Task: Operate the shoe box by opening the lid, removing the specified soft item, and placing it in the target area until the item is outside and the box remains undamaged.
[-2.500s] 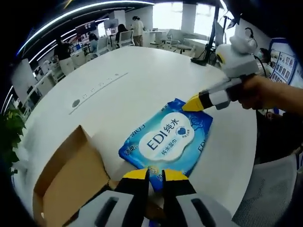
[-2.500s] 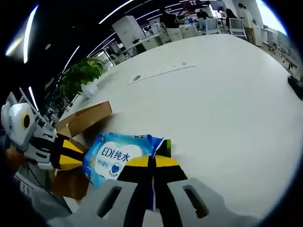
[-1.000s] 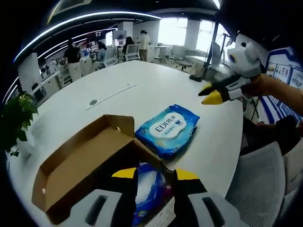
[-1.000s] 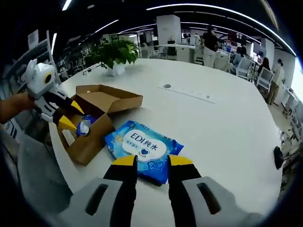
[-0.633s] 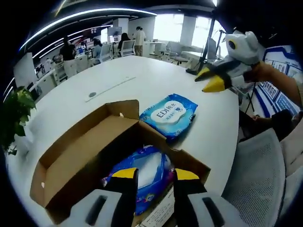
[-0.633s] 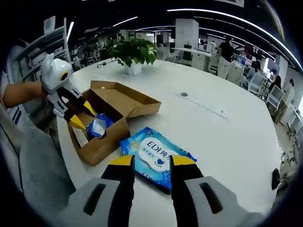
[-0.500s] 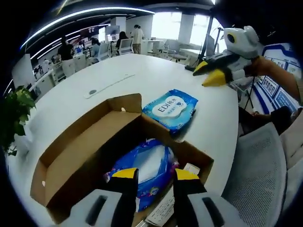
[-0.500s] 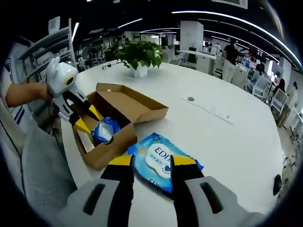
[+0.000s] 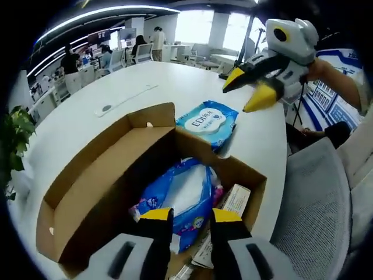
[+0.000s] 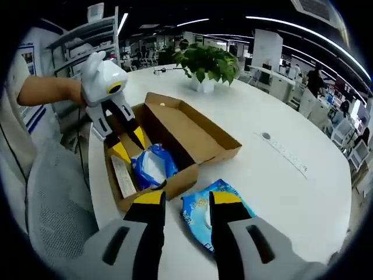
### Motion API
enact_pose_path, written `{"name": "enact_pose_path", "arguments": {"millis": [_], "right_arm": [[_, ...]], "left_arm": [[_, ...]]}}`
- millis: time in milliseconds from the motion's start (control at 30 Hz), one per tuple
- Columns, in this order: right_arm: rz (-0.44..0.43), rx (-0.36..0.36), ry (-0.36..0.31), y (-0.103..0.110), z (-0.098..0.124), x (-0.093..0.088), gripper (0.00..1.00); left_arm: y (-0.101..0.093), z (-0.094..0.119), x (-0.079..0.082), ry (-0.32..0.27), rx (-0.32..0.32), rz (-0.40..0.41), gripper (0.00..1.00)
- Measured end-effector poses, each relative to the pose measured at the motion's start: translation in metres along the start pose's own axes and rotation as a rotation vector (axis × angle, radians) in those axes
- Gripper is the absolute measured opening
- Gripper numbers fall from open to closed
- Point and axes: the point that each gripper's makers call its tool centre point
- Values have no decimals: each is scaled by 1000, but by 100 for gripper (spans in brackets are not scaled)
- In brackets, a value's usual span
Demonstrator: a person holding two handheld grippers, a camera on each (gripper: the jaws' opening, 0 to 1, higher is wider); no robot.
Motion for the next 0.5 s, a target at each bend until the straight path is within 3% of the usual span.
{"name": "enact_pose_path", "arguments": {"millis": [200, 500], "right_arm": [[47, 46, 26, 15, -18, 2, 27], [87, 101, 49, 31, -41, 7, 27]], "left_arm": [[-4, -10, -3, 52, -70, -36, 21], [3, -21, -13, 115, -104, -29, 20]]}}
Point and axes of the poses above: the point that each gripper's makers call its tool centre point, and the gripper's own axes: z roughly backward along the fingers, y roughly to its left, x roughly out of its top, and after that the axes turned 8 degrees about -x, right-handed
